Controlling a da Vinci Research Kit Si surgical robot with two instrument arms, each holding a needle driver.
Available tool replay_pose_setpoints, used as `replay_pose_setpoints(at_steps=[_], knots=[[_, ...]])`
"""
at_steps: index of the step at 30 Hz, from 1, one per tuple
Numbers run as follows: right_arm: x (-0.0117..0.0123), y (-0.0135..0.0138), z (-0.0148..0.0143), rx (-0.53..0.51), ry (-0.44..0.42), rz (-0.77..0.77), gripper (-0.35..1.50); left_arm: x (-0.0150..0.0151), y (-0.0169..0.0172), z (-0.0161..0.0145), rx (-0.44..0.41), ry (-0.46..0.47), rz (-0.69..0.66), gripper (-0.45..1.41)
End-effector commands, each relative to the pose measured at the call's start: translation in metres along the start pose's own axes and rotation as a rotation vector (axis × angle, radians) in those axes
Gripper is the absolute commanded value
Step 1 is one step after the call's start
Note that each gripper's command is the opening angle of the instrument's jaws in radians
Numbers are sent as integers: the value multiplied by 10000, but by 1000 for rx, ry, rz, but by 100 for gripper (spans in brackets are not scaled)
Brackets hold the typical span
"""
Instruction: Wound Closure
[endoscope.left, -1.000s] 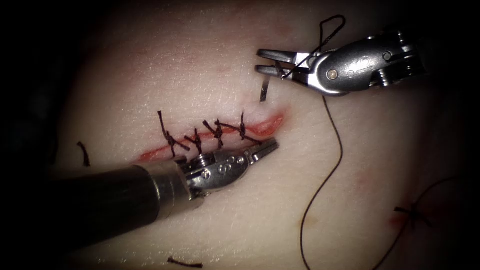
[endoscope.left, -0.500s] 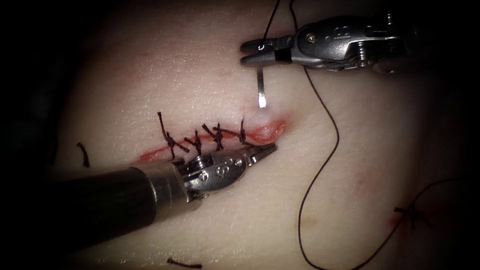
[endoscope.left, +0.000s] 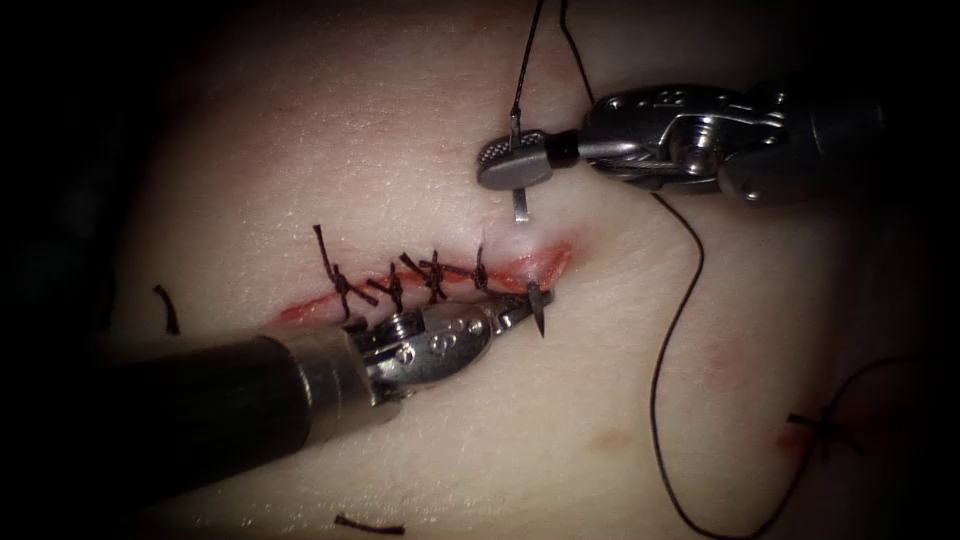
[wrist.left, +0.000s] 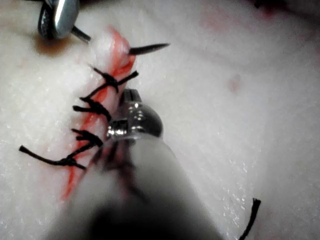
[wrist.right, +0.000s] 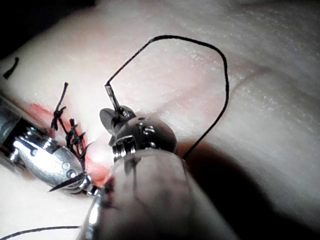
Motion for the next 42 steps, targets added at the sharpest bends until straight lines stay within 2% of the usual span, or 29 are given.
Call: replay_pose_setpoints(at_steps=[1, 7, 10, 11, 12, 16, 17, 22, 25, 29, 32, 36, 42], knots=[[-9, -5, 8, 9, -6, 30, -35, -2, 0, 8, 0, 1, 0, -16], [-29, -19, 10, 32, -17, 89, -35, -1, 1, 8, 0, 0, 0, -16], [-26, -13, 9, 36, 35, 90, -35, -1, 3, 5, -2, 0, -1, -15], [-25, -10, 8, 40, 56, 91, -23, 0, 4, 4, -3, 0, -2, -15], [-22, -2, 6, 22, 97, 78, 41, 2, 7, 0, -13, 4, -11, -15], [-16, 21, -4, 3, 168, -18, 125, 14, 20, -15, -32, 31, 41, -9], [-15, 23, -6, 3, 174, -30, 130, 16, 21, -17, -33, 33, 49, -8], [-9, 34, -20, -95, 185, -169, 147, 28, 23, -22, -35, 47, 75, -8], [-9, 33, -26, -95, 203, -183, 147, 29, 25, -23, -37, 50, 99, -4], [-10, 31, -34, -87, 209, -182, 142, 29, 28, -27, -31, 63, 146, 26], [-13, 33, -40, -81, 218, -184, 138, 35, 30, -31, 2, 108, 196, 46], [-20, 39, -45, -82, 231, -190, 133, 62, 33, -37, 50, 175, 298, 75], [-29, 46, -41, -89, 236, -201, 133, 87, 38, -34, 86, 167, 446, 76]])
